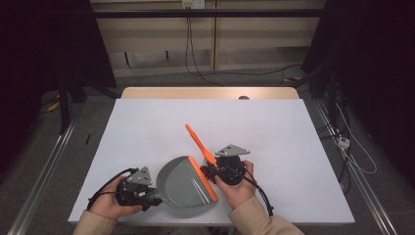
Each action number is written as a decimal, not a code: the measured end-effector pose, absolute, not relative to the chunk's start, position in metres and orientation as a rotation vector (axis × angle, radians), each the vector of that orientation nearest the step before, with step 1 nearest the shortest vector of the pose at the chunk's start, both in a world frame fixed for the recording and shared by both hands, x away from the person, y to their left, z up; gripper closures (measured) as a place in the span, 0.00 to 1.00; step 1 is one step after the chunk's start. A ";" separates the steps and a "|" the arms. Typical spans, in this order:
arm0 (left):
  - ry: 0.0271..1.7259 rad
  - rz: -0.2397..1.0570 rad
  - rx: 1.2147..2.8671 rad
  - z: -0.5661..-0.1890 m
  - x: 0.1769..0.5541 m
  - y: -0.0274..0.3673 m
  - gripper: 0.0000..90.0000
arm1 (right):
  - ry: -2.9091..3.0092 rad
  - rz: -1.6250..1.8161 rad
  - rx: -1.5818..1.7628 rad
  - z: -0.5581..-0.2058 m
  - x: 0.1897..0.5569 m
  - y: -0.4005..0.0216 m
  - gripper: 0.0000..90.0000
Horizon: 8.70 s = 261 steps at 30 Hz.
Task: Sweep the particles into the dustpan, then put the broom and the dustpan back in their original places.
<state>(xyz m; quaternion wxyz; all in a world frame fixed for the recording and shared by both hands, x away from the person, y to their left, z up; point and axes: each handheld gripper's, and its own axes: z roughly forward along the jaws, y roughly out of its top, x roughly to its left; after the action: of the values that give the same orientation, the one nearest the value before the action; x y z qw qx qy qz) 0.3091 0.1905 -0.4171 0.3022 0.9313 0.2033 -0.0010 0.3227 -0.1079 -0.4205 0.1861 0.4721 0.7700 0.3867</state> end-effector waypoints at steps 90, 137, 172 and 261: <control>0.559 -0.028 2.513 -0.412 0.309 0.198 0.70 | 2.031 1.207 1.294 -0.428 0.321 -0.110 0.79; 0.567 -0.061 2.548 -0.423 0.310 0.197 0.70 | 1.936 1.434 1.257 -0.419 0.309 -0.074 0.79; 0.570 -0.061 2.567 -0.422 0.308 0.195 0.70 | 1.855 1.487 1.322 -0.435 0.301 -0.068 0.79; 1.195 0.478 2.134 -0.446 0.361 0.217 0.71 | 1.800 1.285 1.287 -0.429 0.320 -0.197 0.79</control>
<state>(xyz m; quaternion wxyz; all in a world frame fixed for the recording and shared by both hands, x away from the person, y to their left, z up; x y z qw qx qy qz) 0.3607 0.2170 -0.4463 0.3193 0.8115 0.4544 0.1818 0.3196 -0.1973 -0.4293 0.2874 0.4816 0.6737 0.4811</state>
